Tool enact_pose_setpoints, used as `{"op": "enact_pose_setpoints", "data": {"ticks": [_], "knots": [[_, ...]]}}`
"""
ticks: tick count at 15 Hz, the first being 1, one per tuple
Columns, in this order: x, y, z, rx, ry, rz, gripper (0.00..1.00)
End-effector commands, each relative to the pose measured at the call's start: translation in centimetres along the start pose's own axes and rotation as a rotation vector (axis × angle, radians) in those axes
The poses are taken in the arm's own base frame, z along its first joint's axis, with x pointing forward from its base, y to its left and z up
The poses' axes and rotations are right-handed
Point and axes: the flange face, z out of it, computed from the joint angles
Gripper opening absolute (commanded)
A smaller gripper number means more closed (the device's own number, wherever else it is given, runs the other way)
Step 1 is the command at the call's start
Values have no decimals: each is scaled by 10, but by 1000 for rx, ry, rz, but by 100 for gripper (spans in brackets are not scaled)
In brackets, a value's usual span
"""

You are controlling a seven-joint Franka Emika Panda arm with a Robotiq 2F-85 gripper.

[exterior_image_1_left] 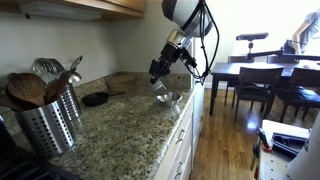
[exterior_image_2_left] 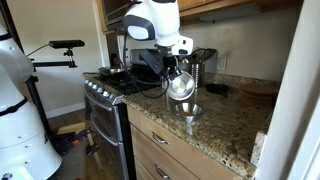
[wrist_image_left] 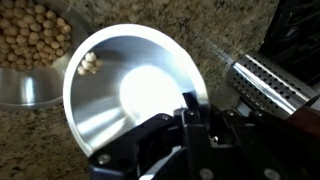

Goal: Pour the things in the bowl on the left into the bowl on the right

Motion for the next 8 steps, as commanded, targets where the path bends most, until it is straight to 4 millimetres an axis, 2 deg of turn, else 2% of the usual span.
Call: {"op": "enact_pose_setpoints", "data": {"ticks": [1,8], "knots": [[15,-3,4,-28,-56,3,4],[37,-12,17,-75,-147,-35,4]]}}
